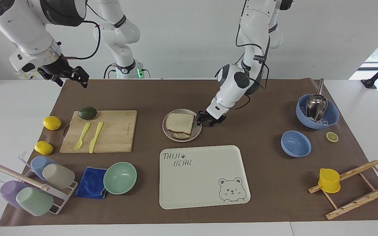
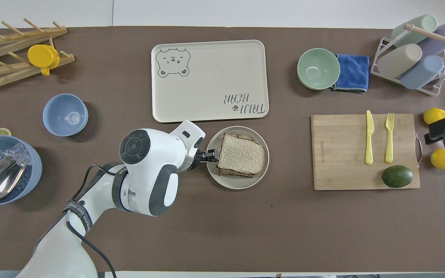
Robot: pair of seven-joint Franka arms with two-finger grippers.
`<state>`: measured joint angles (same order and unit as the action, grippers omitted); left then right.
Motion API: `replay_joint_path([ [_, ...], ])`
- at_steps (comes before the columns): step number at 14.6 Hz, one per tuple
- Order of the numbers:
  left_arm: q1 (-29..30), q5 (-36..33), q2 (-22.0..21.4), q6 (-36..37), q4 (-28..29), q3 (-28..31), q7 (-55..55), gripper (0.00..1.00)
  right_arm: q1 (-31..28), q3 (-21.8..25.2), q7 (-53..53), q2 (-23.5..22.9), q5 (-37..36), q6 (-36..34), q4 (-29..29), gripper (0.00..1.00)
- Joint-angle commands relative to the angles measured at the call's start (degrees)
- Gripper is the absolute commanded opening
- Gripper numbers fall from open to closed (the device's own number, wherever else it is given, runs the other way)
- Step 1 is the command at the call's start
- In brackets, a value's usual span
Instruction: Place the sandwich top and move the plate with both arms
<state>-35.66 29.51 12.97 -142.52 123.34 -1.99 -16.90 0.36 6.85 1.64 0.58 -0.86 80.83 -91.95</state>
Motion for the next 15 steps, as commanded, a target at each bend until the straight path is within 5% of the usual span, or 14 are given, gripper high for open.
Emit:
replay_joint_path([
  [1,-0.99,0.81,-0.05,-1.01,0.84,0.85,-0.5,0.54,-0.45,0.0,1.52,-0.31,-0.46,-0.5,0.98,1.0],
  [5,-1.69,0.81,-0.14,-1.27,1.37,0.85,-1.64,0.27,-0.45,1.85,1.43,-0.75,0.51,0.38,3.87,1.0],
  [7,-2.22,0.9,-0.14,-1.36,1.37,0.85,-3.3,0.03,-0.36,1.59,1.43,-0.75,0.51,0.38,4.14,1.0],
  [15,-1.52,0.9,-0.66,-0.4,1.02,0.85,-5.86,0.0,0.17,1.59,0.99,0.56,0.51,-0.06,2.47,1.0],
])
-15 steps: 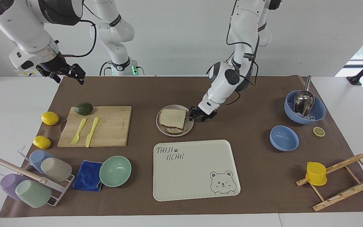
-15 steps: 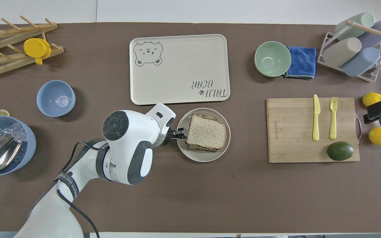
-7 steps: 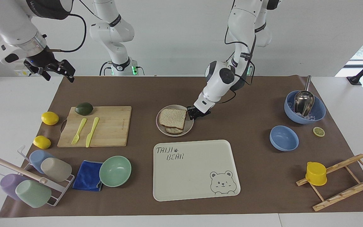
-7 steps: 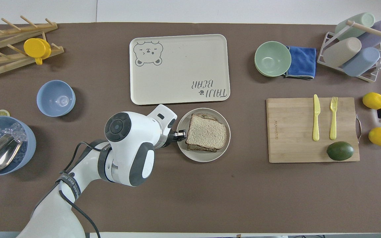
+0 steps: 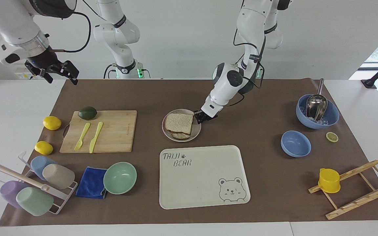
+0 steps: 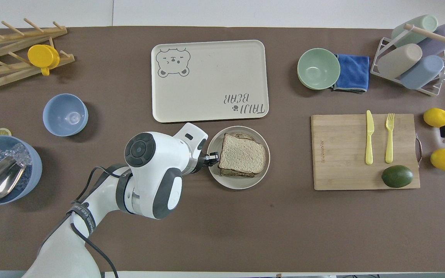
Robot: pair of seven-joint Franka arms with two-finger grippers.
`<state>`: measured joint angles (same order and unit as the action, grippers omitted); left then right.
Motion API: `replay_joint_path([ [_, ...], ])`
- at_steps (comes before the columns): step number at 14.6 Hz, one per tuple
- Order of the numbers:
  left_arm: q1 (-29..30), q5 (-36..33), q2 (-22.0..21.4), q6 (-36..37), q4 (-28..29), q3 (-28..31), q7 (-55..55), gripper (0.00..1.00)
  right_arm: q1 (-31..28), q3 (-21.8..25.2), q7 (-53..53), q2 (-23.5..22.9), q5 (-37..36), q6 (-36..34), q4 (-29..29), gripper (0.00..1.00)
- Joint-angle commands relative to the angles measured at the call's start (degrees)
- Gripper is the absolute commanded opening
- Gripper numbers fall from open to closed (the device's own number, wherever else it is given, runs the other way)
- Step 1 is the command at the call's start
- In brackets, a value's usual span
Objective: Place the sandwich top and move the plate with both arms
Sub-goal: 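Slide the white plate with the left gripper onto the bear tray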
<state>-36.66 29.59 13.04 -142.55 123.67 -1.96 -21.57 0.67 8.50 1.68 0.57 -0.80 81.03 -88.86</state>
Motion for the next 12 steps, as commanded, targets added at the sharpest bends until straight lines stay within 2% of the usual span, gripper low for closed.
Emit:
replay_joint_path([
  [1,-0.17,0.82,-1.34,0.85,0.44,0.91,-1.28,0.0,-0.14,-0.07,0.95,0.58,0.45,-0.26,-0.61,1.0],
  [3,3.06,0.82,-3.1,4.36,-0.96,0.91,-1.19,0.0,-0.23,-0.07,0.95,0.58,0.45,-0.26,-0.61,1.0],
  [7,10.09,0.82,-2.93,14.99,-10.0,0.91,-1.28,0.0,-0.15,-0.07,0.95,0.58,0.45,-0.26,-0.61,1.0],
  [9,13.09,1.08,-1.19,18.17,-15.8,0.91,-1.54,0.0,-0.14,-0.07,0.95,0.58,0.45,-0.26,-0.61,1.0],
  [12,17.74,2.14,2.06,19.14,-22.48,1.08,-2.07,0.0,-0.23,-0.07,0.95,0.58,0.45,-0.26,-0.61,1.0],
])
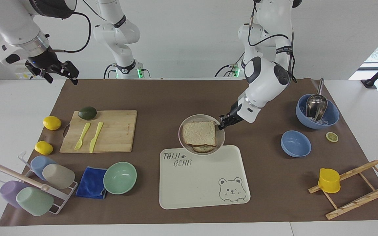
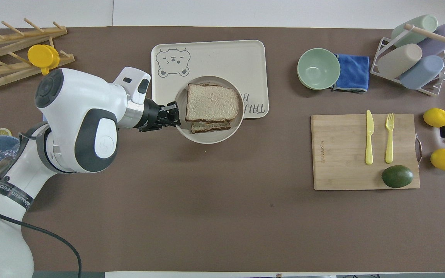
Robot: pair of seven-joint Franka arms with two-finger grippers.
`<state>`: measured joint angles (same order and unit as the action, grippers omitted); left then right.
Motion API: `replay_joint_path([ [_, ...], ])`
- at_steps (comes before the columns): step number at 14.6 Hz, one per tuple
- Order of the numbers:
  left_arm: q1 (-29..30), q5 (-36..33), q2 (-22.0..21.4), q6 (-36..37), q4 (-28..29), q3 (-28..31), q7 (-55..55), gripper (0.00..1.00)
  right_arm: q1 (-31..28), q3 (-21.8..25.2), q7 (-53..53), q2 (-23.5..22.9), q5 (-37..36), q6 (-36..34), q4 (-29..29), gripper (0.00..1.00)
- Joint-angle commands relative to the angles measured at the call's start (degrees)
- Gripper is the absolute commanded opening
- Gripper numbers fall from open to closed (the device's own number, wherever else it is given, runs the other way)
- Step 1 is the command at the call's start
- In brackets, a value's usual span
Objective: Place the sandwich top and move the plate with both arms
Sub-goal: 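Slide the white plate with the left gripper onto the bear tray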
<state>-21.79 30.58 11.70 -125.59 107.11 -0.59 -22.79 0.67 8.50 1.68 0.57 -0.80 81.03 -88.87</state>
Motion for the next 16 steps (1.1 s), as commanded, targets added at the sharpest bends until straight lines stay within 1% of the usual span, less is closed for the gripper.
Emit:
replay_joint_path([
  [1,3.67,0.81,5.33,3.24,-9.0,-0.2,-0.94,0.0,-0.23,-0.07,0.96,0.58,0.45,-0.26,-0.6,1.0],
  [2,3.85,0.8,8.23,4.73,-12.77,-0.03,-1.02,0.0,-0.23,-0.07,0.96,0.58,0.45,-0.26,-0.6,1.0],
  [4,3.6,0.63,12.98,5.18,-17.01,1.37,-1.38,0.0,-0.23,-0.07,0.96,0.58,0.45,-0.26,-0.6,1.0],
  [5,3.33,0.28,15.52,4.92,-18.77,1.64,-1.55,0.0,-0.23,-0.07,0.96,0.58,0.45,-0.26,-0.6,1.0],
  [7,3.07,-3.22,19.75,2.74,-20.97,1.56,-4.09,0.0,-0.23,-0.07,0.96,0.58,0.45,-0.26,-0.6,1.0],
  [9,2.89,-3.94,20.82,-2.61,-20.46,1.56,-4.63,0.0,-0.14,-0.07,0.96,0.58,0.45,-0.26,-0.6,1.0],
  [11,2.19,-3.94,21.17,-4.39,-19.58,1.56,-5.67,0.0,-0.14,-0.07,0.96,0.58,0.45,-0.26,-0.6,1.0],
  [13,0.18,-3.94,20.83,-10.52,-15.9,1.56,-7.52,0.0,-0.14,-0.07,0.96,0.58,0.45,-0.26,-0.6,1.0],
  [14,-0.36,-4.03,20.47,-12.03,-14.23,1.56,-7.62,0.0,-0.14,-0.07,0.96,0.58,0.45,-0.26,-0.6,1.0],
  [16,-0.45,-4.12,20.3,-12.13,-13.86,1.56,-7.53,0.0,-0.14,-0.07,0.96,0.58,0.45,-0.26,-0.6,1.0],
])
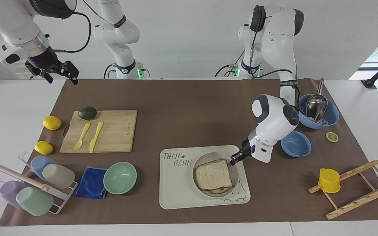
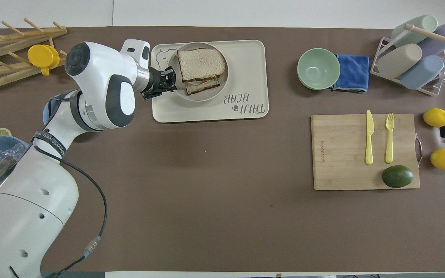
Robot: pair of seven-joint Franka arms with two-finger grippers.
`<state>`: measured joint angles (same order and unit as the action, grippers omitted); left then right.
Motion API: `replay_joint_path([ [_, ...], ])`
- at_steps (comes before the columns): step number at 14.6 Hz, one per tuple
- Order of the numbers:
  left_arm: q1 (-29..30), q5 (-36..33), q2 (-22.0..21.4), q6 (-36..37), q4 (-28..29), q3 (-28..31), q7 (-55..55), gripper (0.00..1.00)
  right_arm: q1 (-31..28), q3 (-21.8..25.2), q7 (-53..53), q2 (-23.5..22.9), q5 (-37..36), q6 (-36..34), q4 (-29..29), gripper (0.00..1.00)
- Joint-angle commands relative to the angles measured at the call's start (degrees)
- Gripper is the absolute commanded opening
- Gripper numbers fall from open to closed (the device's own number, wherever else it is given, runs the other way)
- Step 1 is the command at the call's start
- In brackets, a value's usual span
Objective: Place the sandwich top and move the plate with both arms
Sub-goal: 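Open the left gripper and release the plate on the tray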
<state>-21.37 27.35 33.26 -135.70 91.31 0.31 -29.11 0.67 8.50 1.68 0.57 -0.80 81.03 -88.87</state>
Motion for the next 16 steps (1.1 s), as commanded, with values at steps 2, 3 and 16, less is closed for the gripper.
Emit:
replay_joint_path([
  [2,-0.78,-1.34,-1.36,-1.59,2.03,0.65,-1.13,0.0,-0.15,-0.07,0.95,0.49,0.45,-0.26,-0.6,1.0],
  [3,-0.78,-1.34,-1.36,-1.24,2.03,0.65,-1.13,0.0,-0.23,-0.07,0.95,0.58,0.45,-0.26,-0.6,1.0],
  [16,7.21,-14.4,-12.59,15.36,1.41,1.44,0.01,1.0,-0.15,-0.07,0.95,0.58,0.45,-0.26,-0.6,1.0],
])
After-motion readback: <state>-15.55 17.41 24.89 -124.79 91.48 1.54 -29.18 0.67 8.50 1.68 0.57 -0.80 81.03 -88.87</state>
